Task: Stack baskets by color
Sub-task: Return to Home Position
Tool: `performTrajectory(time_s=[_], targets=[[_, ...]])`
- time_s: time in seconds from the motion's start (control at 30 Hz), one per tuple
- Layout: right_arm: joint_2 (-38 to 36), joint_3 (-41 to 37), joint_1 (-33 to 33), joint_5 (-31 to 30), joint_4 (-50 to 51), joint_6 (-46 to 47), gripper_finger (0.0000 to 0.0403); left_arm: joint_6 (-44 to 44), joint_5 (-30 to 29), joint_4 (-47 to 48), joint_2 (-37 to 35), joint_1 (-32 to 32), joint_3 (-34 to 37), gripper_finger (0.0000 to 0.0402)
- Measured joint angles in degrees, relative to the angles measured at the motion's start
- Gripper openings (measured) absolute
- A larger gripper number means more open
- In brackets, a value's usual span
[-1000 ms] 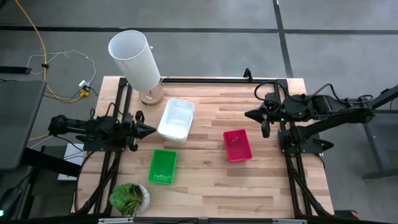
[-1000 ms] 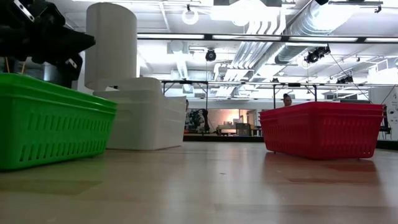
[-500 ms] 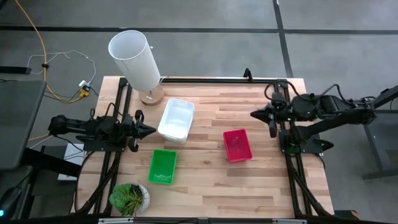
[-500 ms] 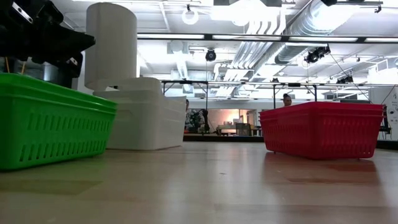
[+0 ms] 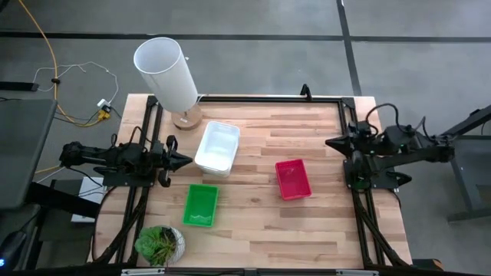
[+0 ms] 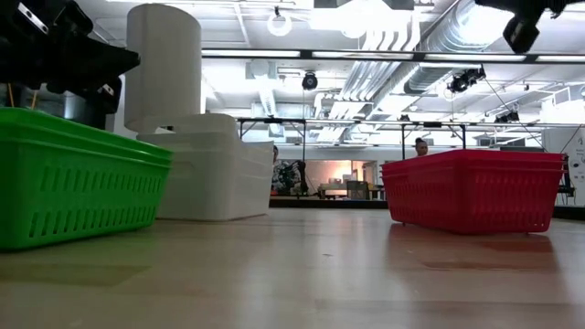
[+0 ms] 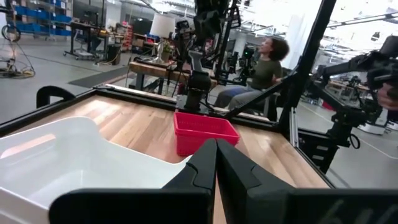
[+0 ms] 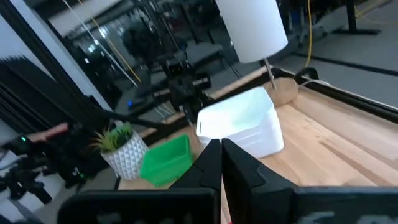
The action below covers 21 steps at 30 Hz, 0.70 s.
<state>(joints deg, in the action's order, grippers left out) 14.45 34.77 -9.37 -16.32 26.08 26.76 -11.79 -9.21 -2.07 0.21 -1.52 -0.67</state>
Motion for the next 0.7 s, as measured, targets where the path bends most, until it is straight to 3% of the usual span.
performTrajectory(time_s=[0.2, 0.5, 0.7], targets=[[-4.4, -11.4, 0.0, 0.3, -11.4, 0.4, 0.0, 0.0, 0.0, 0.0, 0.0, 0.0, 0.0, 0.0], [-4.5, -22.0, 0.0, 1.3, -22.7, 0.2, 0.0, 0.0, 0.1, 0.1, 0.0, 0.0, 0.0, 0.0], [-4.5, -31.2, 0.0, 1.8, -35.9, 0.3, 0.0, 0.0, 0.1, 0.0, 0.1, 0.0, 0.0, 0.0]])
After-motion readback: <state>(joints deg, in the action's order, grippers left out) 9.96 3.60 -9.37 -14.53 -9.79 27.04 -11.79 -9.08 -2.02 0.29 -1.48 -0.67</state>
